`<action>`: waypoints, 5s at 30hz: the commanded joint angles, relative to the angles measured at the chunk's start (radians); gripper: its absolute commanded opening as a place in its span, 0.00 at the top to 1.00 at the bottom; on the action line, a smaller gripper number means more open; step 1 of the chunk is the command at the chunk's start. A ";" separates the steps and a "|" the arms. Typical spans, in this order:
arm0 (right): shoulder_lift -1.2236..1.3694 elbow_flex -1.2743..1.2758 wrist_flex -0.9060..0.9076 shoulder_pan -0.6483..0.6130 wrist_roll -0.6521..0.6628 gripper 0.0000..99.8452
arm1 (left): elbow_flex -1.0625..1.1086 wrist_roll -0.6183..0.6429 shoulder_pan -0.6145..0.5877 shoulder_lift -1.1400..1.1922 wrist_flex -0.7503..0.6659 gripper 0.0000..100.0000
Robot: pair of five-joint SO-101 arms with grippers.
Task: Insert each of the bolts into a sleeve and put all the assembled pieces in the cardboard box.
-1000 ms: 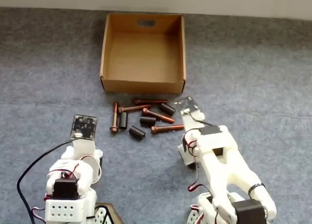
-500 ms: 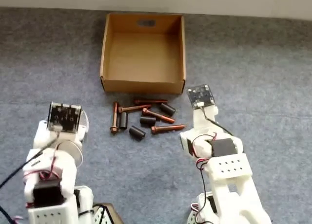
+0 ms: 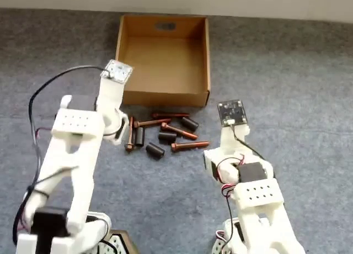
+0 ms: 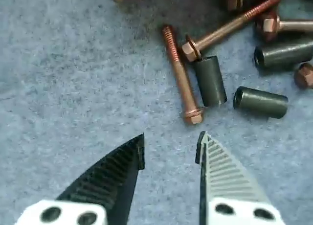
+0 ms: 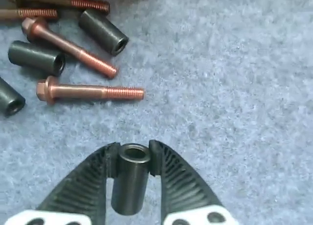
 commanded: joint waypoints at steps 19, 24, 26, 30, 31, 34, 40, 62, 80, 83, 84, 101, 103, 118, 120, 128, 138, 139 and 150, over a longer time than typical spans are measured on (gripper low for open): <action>-0.019 0.027 -0.038 0.007 -0.012 0.99 | -0.084 0.051 0.039 0.470 -0.236 0.84; -0.019 0.027 -0.038 0.010 -0.012 0.99 | -0.079 0.049 0.031 0.446 -0.233 0.98; -0.019 0.027 -0.038 0.010 -0.012 0.99 | -0.084 0.048 0.030 0.420 -0.201 0.99; -0.019 0.027 -0.038 0.010 -0.012 0.99 | -0.082 -0.023 0.007 0.288 -0.115 0.99; -0.019 0.027 -0.038 0.010 -0.012 0.99 | -0.077 -0.060 -0.005 0.237 -0.081 0.99; -0.019 0.027 -0.038 0.010 -0.012 0.99 | -0.073 -0.213 -0.051 0.085 0.044 0.99; -0.019 0.027 -0.038 0.010 -0.012 0.99 | 0.058 -0.801 -0.104 -0.099 0.278 0.99; -0.021 0.045 -0.041 0.010 -0.006 0.99 | 0.380 -0.801 -0.048 -0.122 -0.224 0.77; -0.021 0.045 -0.041 0.010 -0.006 0.99 | 0.183 0.310 0.010 -0.113 0.178 0.79; -0.021 0.045 -0.041 0.010 -0.006 0.99 | 0.271 0.411 0.005 -0.113 0.021 0.79; -0.021 0.047 -0.041 0.010 -0.006 0.99 | 0.303 0.437 0.005 -0.113 -0.031 0.79; -0.021 0.047 -0.041 0.010 -0.005 0.99 | 0.426 0.637 -0.101 -0.111 -0.440 0.79; -0.021 0.047 -0.041 0.010 -0.005 0.99 | 0.421 0.638 -0.101 -0.110 -0.440 0.79; -0.021 0.047 -0.041 0.010 -0.005 0.99 | 0.222 0.388 -0.036 -0.113 0.135 0.80; -0.021 0.047 -0.041 0.010 -0.005 0.99 | 0.275 0.368 -0.036 -0.113 0.112 0.80; -0.021 0.047 -0.041 0.010 -0.005 0.99 | 0.472 0.379 -0.044 -0.113 -0.183 0.80; -0.021 0.047 -0.041 0.012 -0.005 0.99 | 0.455 0.548 -0.133 -0.110 -0.351 0.79; -0.021 0.047 -0.041 0.012 -0.005 0.99 | 0.452 0.548 -0.133 -0.111 -0.358 0.79; -0.021 0.047 -0.042 0.012 -0.005 0.99 | 0.400 0.548 -0.013 -0.122 -0.359 0.79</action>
